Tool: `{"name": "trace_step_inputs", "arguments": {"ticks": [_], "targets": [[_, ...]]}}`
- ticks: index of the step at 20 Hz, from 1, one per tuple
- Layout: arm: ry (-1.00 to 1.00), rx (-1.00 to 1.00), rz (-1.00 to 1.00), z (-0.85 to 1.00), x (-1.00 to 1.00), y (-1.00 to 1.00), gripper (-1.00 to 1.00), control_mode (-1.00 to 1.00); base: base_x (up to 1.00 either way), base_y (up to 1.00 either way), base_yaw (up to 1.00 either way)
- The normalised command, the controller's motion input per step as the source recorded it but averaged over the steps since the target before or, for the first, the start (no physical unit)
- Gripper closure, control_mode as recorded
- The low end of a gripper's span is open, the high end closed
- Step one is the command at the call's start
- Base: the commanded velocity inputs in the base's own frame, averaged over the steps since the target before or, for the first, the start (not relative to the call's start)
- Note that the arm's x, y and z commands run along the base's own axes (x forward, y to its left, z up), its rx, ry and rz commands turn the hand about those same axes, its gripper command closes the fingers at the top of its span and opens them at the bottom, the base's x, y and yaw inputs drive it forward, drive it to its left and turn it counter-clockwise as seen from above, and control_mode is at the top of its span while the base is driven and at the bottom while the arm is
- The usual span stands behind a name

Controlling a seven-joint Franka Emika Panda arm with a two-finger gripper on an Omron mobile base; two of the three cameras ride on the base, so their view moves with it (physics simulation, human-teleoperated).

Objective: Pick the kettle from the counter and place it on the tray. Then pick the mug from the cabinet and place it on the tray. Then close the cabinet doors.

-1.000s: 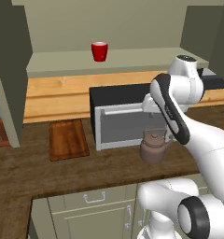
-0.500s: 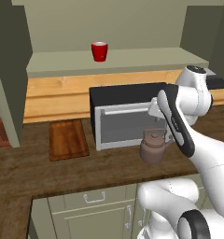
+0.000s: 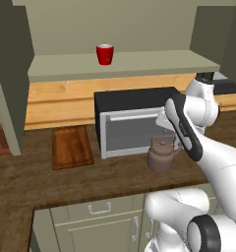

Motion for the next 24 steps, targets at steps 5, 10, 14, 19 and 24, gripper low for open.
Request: {"name": "trace_step_inputs", "arguments": {"ticks": [5,10,14,19,24], "targets": [[0.17,0.01,0.00,-0.22,0.42,0.00,-1.00,-1.00,0.00,0.00,0.00],[0.14,0.00,0.00,-0.25,0.40,0.00,-1.00,-1.00,0.00,0.00,0.00],[0.03,0.00,0.00,-0.23,0.29,0.00,-1.00,-1.00,0.00,0.00,0.00],[0.00,0.00,-0.01,-0.27,0.18,0.00,-1.00,-1.00,0.00,0.00,0.00],[0.00,0.00,0.00,-0.21,0.21,0.00,-1.00,-1.00,0.00,0.00,0.00]]}}
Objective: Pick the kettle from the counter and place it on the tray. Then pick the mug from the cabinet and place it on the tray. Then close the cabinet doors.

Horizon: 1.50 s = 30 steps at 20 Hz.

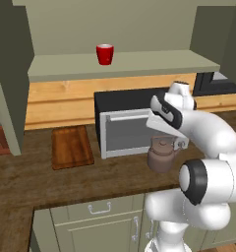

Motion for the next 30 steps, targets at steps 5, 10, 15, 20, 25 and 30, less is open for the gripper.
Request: {"name": "trace_step_inputs", "arguments": {"ticks": [5,10,15,20,25,30], "targets": [[0.00,0.00,0.00,-0.12,0.18,0.00,-1.00,-1.00,0.00,0.00,0.00],[0.00,0.00,0.00,-0.12,0.13,0.00,-1.00,-1.00,0.00,0.00,0.00],[0.00,0.00,0.00,-0.14,0.06,0.00,-1.00,-1.00,0.00,0.00,0.00],[0.00,0.00,-0.12,-0.18,-0.05,0.00,-1.00,-1.00,0.00,0.00,0.00],[-0.02,0.00,-0.24,-0.04,0.00,0.00,-1.00,-1.00,0.00,0.00,0.00],[-0.08,0.02,-0.14,-0.03,-0.05,-0.04,-1.00,-1.00,0.00,0.00,0.00]]}}
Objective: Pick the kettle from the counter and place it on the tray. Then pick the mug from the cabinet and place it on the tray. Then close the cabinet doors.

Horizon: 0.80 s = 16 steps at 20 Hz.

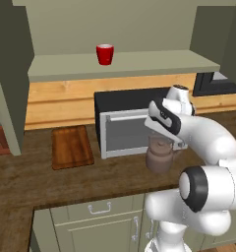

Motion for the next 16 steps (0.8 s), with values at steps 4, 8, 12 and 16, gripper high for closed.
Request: {"name": "trace_step_inputs", "arguments": {"ticks": [4,8,12,16], "targets": [[-0.04,0.02,-0.06,-0.11,-0.14,-0.10,-1.00,-1.00,0.00,0.00,0.00],[-0.05,0.07,0.00,-0.05,-0.17,-0.19,-1.00,-1.00,0.00,0.00,0.00],[-0.07,0.11,0.00,-0.01,-0.27,-0.14,-1.00,-1.00,0.00,0.00,0.00],[-0.05,0.06,0.00,-0.03,-0.21,-0.03,-1.00,-1.00,0.00,0.00,0.00]]}}
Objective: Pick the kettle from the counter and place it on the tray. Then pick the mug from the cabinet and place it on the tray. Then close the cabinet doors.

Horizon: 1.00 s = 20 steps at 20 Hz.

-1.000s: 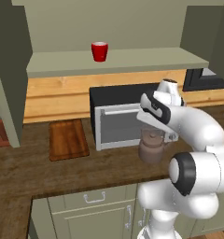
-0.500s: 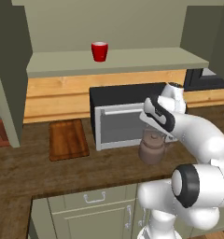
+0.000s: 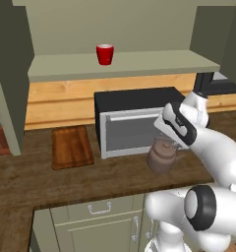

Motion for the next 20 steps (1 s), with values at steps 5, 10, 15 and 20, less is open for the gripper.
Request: {"name": "trace_step_inputs", "arguments": {"ticks": [5,10,15,20], "targets": [[-0.01,0.00,0.00,-0.02,-0.03,0.09,-1.00,-1.00,0.00,0.00,0.00],[0.00,0.00,0.00,0.00,0.00,0.03,-1.00,-1.00,0.00,0.00,0.00],[0.00,0.00,0.07,0.00,-0.01,0.00,-1.00,-1.00,0.00,0.00,0.00],[0.02,-0.07,0.00,0.00,0.00,0.05,-1.00,-1.00,0.00,0.00,0.00]]}}
